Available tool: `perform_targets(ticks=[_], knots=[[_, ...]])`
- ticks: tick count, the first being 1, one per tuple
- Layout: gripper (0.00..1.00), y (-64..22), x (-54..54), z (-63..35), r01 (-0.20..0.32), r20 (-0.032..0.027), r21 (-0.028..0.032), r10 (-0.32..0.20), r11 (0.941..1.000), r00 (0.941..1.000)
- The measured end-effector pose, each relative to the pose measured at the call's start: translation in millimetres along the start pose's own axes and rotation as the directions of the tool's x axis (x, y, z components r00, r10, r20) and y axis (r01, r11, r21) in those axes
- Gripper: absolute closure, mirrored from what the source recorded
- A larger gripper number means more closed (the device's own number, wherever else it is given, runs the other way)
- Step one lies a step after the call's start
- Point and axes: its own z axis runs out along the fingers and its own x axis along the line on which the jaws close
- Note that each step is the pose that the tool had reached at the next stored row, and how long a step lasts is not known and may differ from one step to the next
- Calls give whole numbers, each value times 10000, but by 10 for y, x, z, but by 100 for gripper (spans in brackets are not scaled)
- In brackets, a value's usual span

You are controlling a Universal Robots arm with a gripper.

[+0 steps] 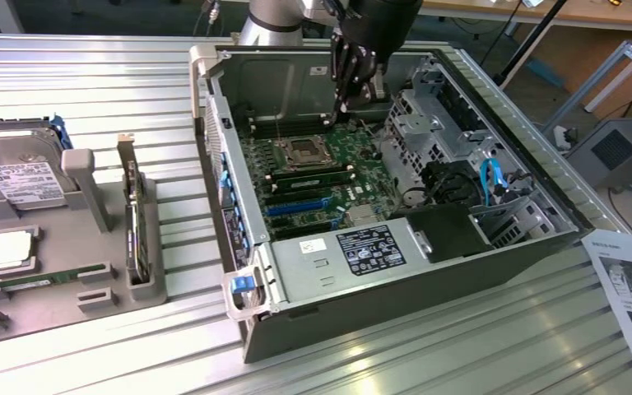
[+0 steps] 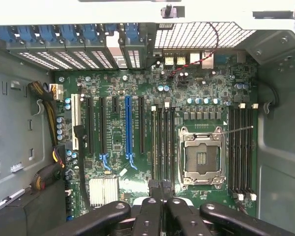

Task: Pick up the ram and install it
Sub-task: 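Press down the ram until it locks into place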

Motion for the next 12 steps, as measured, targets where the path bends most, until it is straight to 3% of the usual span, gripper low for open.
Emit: perform_targets(ticks=[12], knots=[[89,0,0,0,-110,3,0,110,9999,9999]])
